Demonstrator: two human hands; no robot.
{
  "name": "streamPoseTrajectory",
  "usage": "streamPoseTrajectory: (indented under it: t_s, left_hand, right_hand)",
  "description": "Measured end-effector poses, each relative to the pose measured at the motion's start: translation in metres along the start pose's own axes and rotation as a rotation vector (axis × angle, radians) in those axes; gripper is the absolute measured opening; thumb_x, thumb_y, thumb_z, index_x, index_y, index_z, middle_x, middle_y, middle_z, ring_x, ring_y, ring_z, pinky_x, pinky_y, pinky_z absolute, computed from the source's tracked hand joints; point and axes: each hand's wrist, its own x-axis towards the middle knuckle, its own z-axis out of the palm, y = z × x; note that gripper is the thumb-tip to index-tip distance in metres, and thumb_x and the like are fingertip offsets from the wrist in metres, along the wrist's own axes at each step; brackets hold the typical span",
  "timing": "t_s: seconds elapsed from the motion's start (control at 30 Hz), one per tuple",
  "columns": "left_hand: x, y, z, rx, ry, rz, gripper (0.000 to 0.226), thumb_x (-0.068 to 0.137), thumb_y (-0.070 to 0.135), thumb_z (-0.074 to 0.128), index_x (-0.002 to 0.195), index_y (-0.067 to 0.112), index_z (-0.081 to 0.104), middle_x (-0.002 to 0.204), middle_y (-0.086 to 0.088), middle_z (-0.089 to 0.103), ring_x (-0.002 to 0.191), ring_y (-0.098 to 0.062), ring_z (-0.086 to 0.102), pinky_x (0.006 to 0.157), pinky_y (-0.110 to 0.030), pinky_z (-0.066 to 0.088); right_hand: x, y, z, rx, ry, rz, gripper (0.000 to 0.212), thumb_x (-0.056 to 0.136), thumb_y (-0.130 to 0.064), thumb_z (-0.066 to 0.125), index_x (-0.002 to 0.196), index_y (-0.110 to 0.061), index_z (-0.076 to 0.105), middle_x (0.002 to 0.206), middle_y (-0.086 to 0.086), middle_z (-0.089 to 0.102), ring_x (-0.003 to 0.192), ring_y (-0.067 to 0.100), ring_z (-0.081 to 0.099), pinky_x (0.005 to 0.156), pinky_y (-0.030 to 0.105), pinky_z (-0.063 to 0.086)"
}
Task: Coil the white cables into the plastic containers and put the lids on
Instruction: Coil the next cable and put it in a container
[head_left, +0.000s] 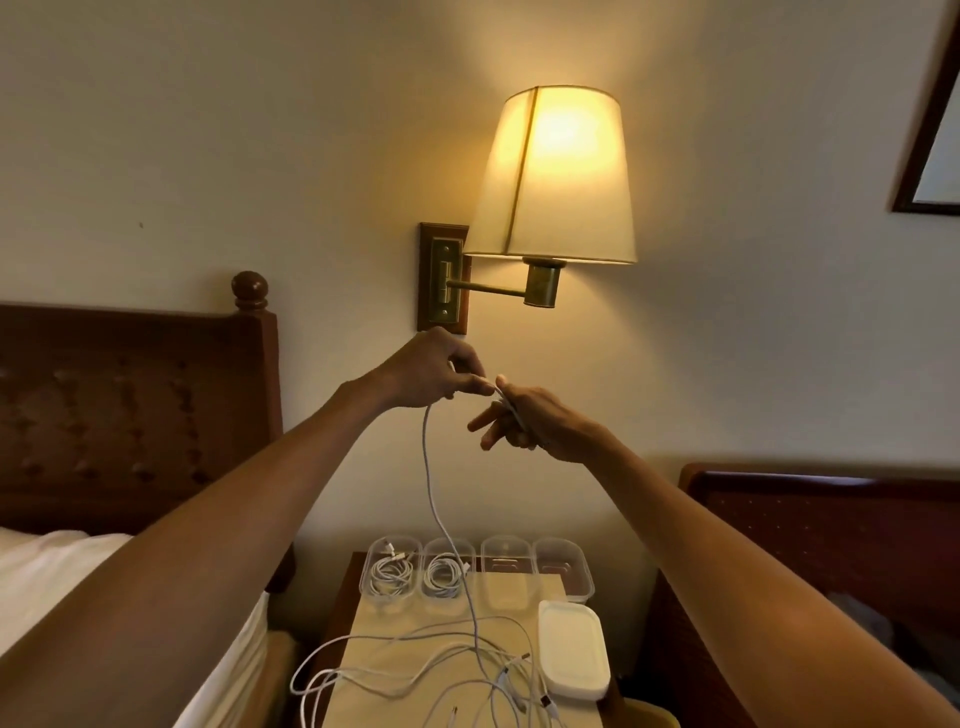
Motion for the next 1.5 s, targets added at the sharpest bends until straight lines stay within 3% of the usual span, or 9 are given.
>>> streamPoseTrajectory:
  t_s: [0.13, 0.37, 0.63, 0.77, 0.93, 1.1, 1.23, 1.37, 1.5]
  left_hand:
    - [0.004, -0.006, 0.005, -0.005, 0.101, 0.029, 0.013, 0.091, 0.018, 0.068, 0.099, 0.011, 0.075, 0.084, 0.000, 0.069, 0.076, -0.013, 0.065, 0.067, -0.024, 0.056]
    - [0.010, -0.012, 0.014, -0.007, 0.207, -0.008, 0.018, 0.098, 0.003, 0.053, 0.097, 0.014, 0.067, 0.082, 0.002, 0.064, 0.075, -0.011, 0.065, 0.068, -0.020, 0.053]
    - [0.010, -0.005, 0.034, -0.240, 0.145, -0.229, 0.025, 0.105, 0.014, 0.033, 0.093, 0.010, 0.055, 0.085, -0.016, 0.064, 0.074, -0.030, 0.067, 0.066, -0.036, 0.061]
    - [0.011, 0.014, 0.046, -0.492, -0.011, -0.322, 0.031, 0.108, 0.028, 0.034, 0.087, 0.009, 0.048, 0.069, -0.014, 0.059, 0.058, -0.027, 0.062, 0.058, -0.034, 0.057]
    - [0.008, 0.020, 0.055, -0.483, -0.099, -0.290, 0.040, 0.107, 0.037, 0.035, 0.084, 0.009, 0.053, 0.061, -0.005, 0.047, 0.048, -0.014, 0.048, 0.054, -0.032, 0.053]
    - [0.001, 0.031, 0.052, -0.330, -0.253, -0.202, 0.036, 0.106, 0.035, 0.039, 0.105, 0.008, 0.062, 0.065, -0.004, 0.048, 0.049, -0.010, 0.048, 0.049, -0.028, 0.051]
    - [0.009, 0.035, 0.043, -0.025, -0.041, -0.079, 0.026, 0.105, 0.021, 0.046, 0.117, 0.010, 0.066, 0.094, -0.006, 0.067, 0.057, -0.003, 0.051, 0.057, -0.016, 0.043]
    - [0.011, 0.034, 0.027, 0.077, 0.068, 0.028, 0.026, 0.102, 0.020, 0.051, 0.120, 0.009, 0.067, 0.098, 0.001, 0.065, 0.071, -0.001, 0.054, 0.062, -0.012, 0.035]
    - [0.015, 0.030, 0.019, 0.119, 0.147, 0.079, 0.022, 0.098, 0.019, 0.059, 0.113, 0.009, 0.072, 0.103, -0.005, 0.072, 0.082, -0.003, 0.057, 0.069, -0.012, 0.039]
  right_hand:
    - [-0.006, -0.008, -0.009, 0.193, -0.095, 0.088, 0.086, 0.100, -0.060, 0.014, 0.111, 0.007, 0.067, 0.067, 0.006, 0.058, 0.048, 0.009, 0.033, 0.045, 0.021, 0.026]
    - [-0.022, -0.029, -0.022, 0.628, -0.229, 0.020, 0.058, 0.105, -0.044, 0.024, 0.100, 0.001, 0.060, 0.056, 0.002, 0.046, 0.034, 0.009, 0.031, 0.033, 0.013, 0.028]
    - [-0.027, -0.063, -0.032, 0.736, 0.026, -0.248, 0.054, 0.107, -0.035, 0.021, 0.122, 0.002, 0.058, 0.073, 0.004, 0.061, 0.042, 0.007, 0.039, 0.040, 0.013, 0.033]
    - [-0.023, -0.080, -0.032, 0.764, 0.120, -0.301, 0.053, 0.107, -0.034, 0.020, 0.122, 0.002, 0.055, 0.121, 0.017, 0.066, 0.095, 0.022, 0.069, 0.079, 0.024, 0.055]
    - [-0.008, -0.080, -0.046, 0.718, 0.344, -0.325, 0.053, 0.106, -0.036, 0.026, 0.142, 0.002, 0.035, 0.146, 0.022, 0.043, 0.133, 0.037, 0.045, 0.104, 0.046, 0.039]
    - [-0.004, -0.075, -0.054, 0.560, 0.660, -0.297, 0.054, 0.105, -0.038, 0.033, 0.136, 0.004, 0.043, 0.099, 0.018, 0.057, 0.091, 0.026, 0.056, 0.094, 0.039, 0.040]
    - [0.002, -0.066, -0.057, 0.421, 0.744, -0.298, 0.038, 0.105, -0.040, 0.032, 0.103, -0.008, 0.052, 0.068, 0.004, 0.040, 0.060, 0.013, 0.038, 0.067, 0.030, 0.038]
    - [0.010, -0.051, -0.056, 0.136, 0.722, -0.312, 0.032, 0.105, -0.039, 0.030, 0.084, -0.020, 0.044, 0.066, 0.002, 0.040, 0.056, 0.011, 0.036, 0.054, 0.024, 0.034]
    - [0.014, -0.028, -0.045, -0.065, 0.565, -0.209, 0.043, 0.105, -0.041, 0.030, 0.100, -0.005, 0.052, 0.081, 0.016, 0.058, 0.061, 0.027, 0.052, 0.053, 0.027, 0.040]
